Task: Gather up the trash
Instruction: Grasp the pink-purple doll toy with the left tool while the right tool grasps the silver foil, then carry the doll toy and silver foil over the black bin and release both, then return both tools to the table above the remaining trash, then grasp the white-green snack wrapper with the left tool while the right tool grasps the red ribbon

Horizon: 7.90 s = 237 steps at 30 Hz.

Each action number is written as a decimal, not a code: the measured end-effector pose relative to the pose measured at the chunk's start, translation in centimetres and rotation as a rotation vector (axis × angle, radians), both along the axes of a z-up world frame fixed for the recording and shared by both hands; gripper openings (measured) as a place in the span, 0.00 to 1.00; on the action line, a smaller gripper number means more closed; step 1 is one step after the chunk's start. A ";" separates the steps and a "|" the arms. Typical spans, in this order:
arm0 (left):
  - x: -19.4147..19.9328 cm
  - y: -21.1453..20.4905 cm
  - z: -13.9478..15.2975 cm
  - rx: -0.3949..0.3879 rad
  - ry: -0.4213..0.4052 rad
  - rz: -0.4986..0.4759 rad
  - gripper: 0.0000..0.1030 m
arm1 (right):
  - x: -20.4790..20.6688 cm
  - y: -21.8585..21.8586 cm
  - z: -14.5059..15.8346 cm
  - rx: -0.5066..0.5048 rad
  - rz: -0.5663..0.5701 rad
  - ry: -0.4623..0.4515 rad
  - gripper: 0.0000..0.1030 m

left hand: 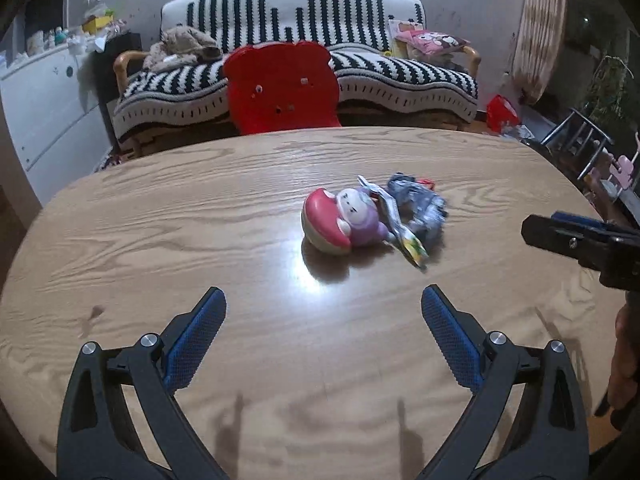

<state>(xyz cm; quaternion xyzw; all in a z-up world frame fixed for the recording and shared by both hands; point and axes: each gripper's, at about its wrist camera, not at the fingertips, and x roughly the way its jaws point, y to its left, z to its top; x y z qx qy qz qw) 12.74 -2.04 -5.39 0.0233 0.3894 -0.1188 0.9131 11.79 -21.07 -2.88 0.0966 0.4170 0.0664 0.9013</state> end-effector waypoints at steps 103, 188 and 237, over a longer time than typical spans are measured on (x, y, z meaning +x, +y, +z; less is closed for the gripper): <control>-27.6 -48.9 -3.0 -0.022 0.144 -0.908 0.53 | -45.1 -43.0 -1.9 -0.010 -0.843 0.094 0.31; -3.6 -5.8 1.6 0.019 0.041 0.000 0.92 | -6.3 -5.3 2.9 -0.043 -0.018 -0.075 0.71; 3.2 4.1 -0.4 -0.033 0.105 0.094 0.12 | 12.7 8.1 -6.8 -0.157 0.226 0.044 0.81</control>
